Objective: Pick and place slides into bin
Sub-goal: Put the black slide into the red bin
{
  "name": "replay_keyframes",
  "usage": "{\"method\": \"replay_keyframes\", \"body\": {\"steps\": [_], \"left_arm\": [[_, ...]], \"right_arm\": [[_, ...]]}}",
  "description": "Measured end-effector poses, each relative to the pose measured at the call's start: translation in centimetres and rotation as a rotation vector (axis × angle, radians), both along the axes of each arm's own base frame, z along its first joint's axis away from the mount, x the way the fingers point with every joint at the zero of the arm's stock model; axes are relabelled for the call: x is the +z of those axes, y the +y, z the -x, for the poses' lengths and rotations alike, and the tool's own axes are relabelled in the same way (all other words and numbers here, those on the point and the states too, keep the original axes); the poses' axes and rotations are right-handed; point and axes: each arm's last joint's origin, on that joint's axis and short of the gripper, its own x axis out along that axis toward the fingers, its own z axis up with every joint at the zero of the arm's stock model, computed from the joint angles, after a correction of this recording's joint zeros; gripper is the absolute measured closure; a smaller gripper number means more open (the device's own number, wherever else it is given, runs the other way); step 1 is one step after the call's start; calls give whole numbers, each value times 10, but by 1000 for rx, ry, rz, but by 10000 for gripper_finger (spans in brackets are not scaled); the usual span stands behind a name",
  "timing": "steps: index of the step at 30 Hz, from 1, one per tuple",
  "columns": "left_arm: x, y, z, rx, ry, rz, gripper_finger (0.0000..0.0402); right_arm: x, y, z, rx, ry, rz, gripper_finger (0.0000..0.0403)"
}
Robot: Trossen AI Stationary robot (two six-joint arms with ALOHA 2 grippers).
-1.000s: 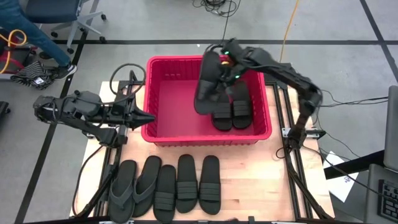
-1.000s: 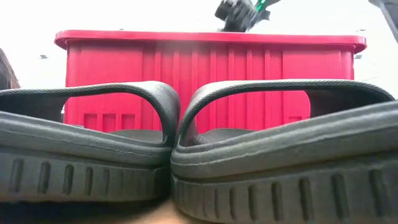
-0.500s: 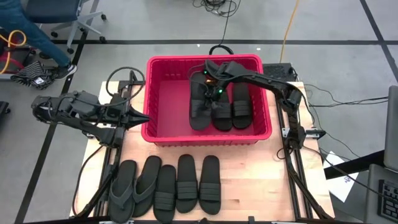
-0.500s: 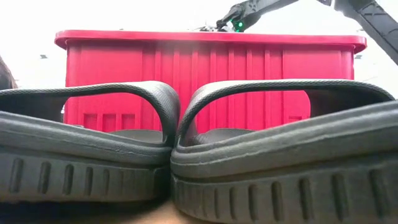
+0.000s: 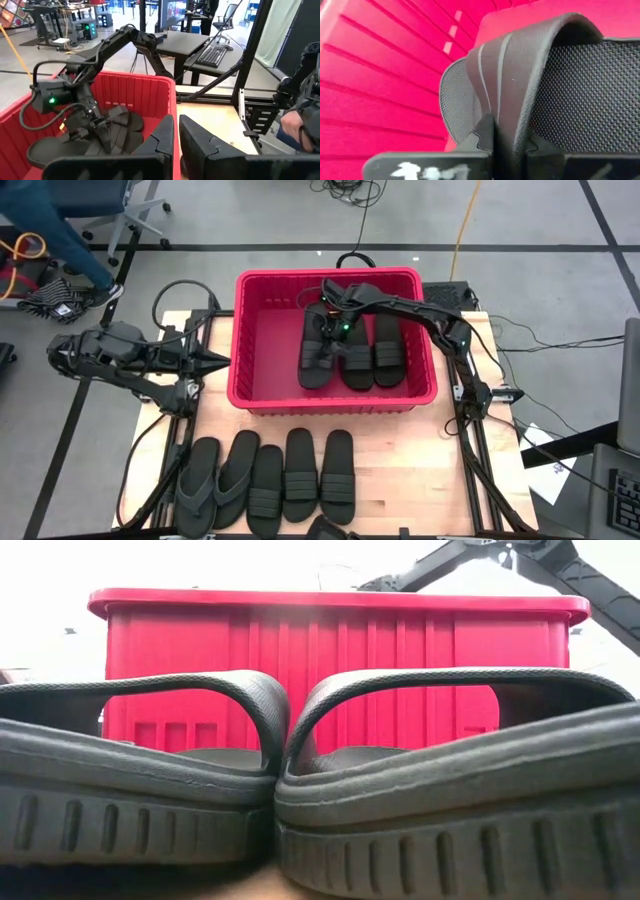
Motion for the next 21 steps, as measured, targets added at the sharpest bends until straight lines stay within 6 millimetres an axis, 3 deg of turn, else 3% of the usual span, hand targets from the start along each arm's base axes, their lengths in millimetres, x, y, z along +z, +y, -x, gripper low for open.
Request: {"method": "replay_keyframes", "body": {"steps": [8,21], "left_arm": [[-4,0,1,7,39,24,376],[-1,2,9,11,11,60,376]], "right_arm": [[-21,-4,-4,-32,96,85,397],[-23,-5,-2,-7,118,184,396]]}}
